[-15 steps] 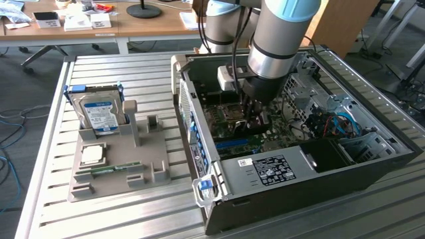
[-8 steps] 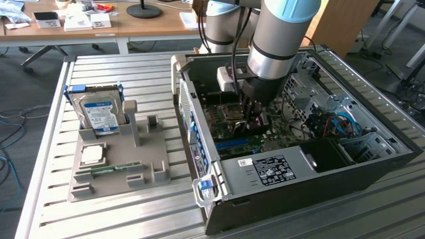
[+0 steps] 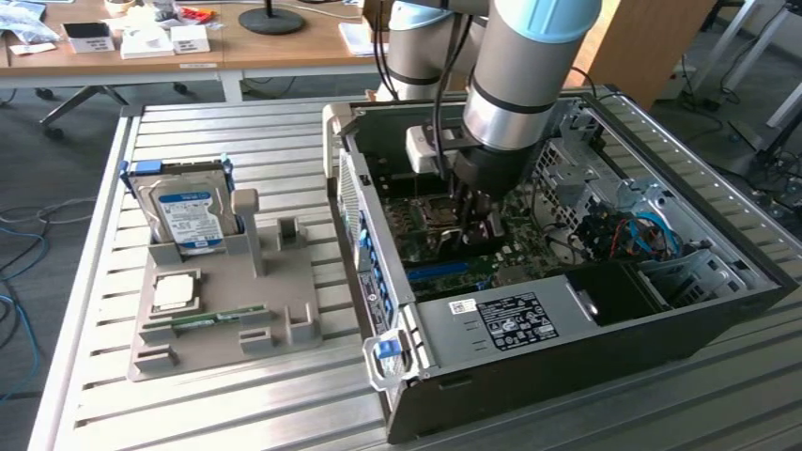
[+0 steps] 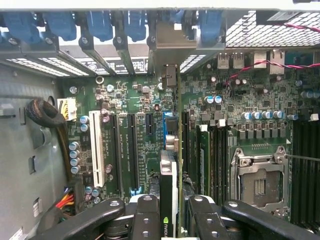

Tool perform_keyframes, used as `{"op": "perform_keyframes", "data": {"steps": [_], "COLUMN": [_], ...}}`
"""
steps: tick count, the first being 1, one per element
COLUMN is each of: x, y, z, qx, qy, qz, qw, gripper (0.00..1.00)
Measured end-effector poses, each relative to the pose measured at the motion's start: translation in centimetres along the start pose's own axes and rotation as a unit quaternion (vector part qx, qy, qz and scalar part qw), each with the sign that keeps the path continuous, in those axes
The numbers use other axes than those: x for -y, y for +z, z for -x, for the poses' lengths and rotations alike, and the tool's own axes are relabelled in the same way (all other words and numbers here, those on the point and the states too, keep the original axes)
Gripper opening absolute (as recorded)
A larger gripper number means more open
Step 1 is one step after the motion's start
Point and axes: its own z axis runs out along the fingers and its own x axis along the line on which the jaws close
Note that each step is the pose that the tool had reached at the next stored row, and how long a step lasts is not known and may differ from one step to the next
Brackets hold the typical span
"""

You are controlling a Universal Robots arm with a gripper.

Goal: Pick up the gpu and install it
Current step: 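Insert the gpu into the slot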

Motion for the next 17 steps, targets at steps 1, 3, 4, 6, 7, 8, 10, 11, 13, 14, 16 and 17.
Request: {"op": "perform_keyframes", "data": {"steps": [1,3,4,6,7,8,10,11,13,14,16,17], "x": [-0.04,-0.12,-0.17,-0.29,-0.35,-0.40,-0.43,-0.42,-0.43,-0.45,-0.54,-0.55], "y": [0.00,0.00,0.00,0.00,-0.01,-0.01,-0.01,-0.01,-0.01,-0.01,-0.01,-0.01], "z": [0.00,-0.01,-0.01,-0.02,-0.02,-0.02,-0.02,-0.03,-0.03,-0.03,-0.03,-0.03], "qx": [0.0000,0.0000,0.0000,0.0000,0.0000,0.0000,0.0001,0.0000,0.0000,0.0000,0.0001,0.0001], "qy": [0.000,0.000,0.000,0.000,0.000,0.000,0.000,0.000,0.000,0.000,0.000,0.000], "qz": [0.0000,0.0000,0.0000,-0.0001,-0.0001,-0.0001,-0.0001,-0.0001,-0.0001,-0.0001,-0.0002,-0.0001], "qw": [1.0000,1.0000,1.0000,1.0000,1.0000,1.0000,1.0000,1.0000,1.0000,1.0000,1.0000,1.0000], "gripper": [0.27,0.27,0.27,0.27,0.27,0.27,0.27,0.27,0.27,0.27,0.27,0.27]}}
